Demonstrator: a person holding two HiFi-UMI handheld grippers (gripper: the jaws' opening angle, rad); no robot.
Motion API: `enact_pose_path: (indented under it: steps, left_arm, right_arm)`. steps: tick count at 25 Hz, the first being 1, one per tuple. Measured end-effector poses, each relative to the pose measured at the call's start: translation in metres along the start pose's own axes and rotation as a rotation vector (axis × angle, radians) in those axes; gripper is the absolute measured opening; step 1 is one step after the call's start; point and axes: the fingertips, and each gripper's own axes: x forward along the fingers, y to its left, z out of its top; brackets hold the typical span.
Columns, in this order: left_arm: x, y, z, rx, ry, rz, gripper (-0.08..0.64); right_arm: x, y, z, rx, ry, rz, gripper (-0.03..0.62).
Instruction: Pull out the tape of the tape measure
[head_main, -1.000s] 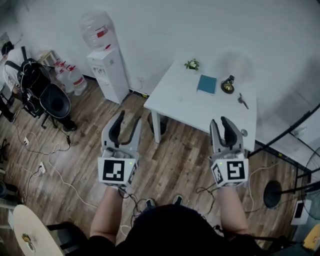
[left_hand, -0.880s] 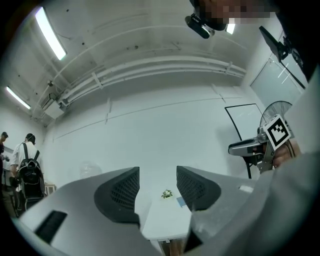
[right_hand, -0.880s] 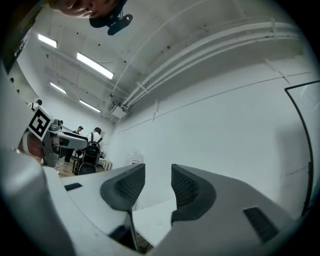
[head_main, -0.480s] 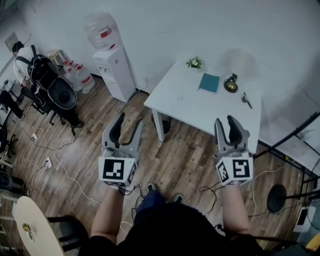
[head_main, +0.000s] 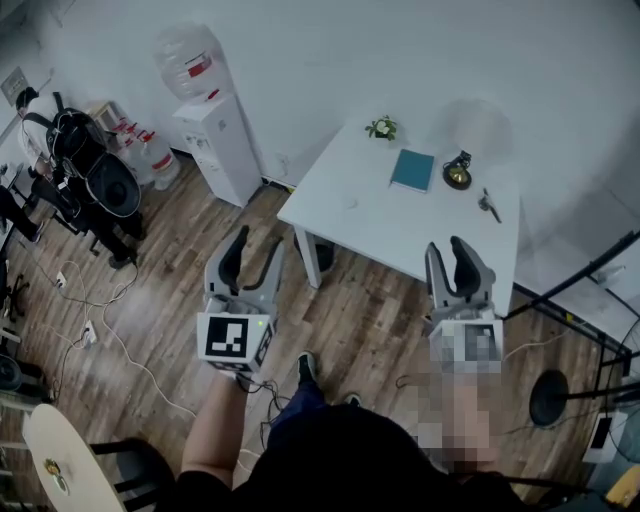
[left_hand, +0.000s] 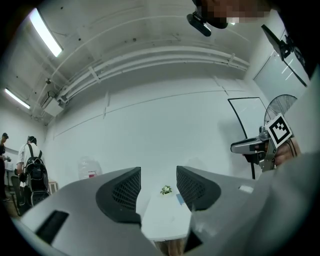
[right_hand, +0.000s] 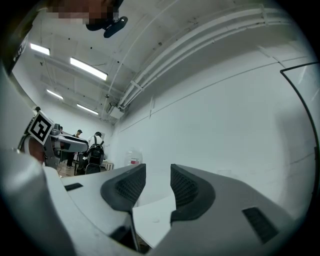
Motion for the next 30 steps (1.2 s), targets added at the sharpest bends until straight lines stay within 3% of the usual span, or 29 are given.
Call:
enact_pose_path:
  steps: [7,18,30]
  left_arm:
    - [0.054,0.037,-0.024,-0.013,0.01,-0.051,0.219]
    - [0.144,0.157,-0.091,-0.09,0.026,-0.113,0.219]
    - [0.232,0.172,-0.156,-0.175,0.074,-0.248,0.219]
  right_arm:
    - [0.059,-0.004,-0.02,0.006,0.034,-0.04,0.155]
    - [0.179,0.036,-0.049,-0.057,0.124,-0.113,0.16]
    - [0.242,0.035,-0.087,-0.096,0.236,-0.167,0.163]
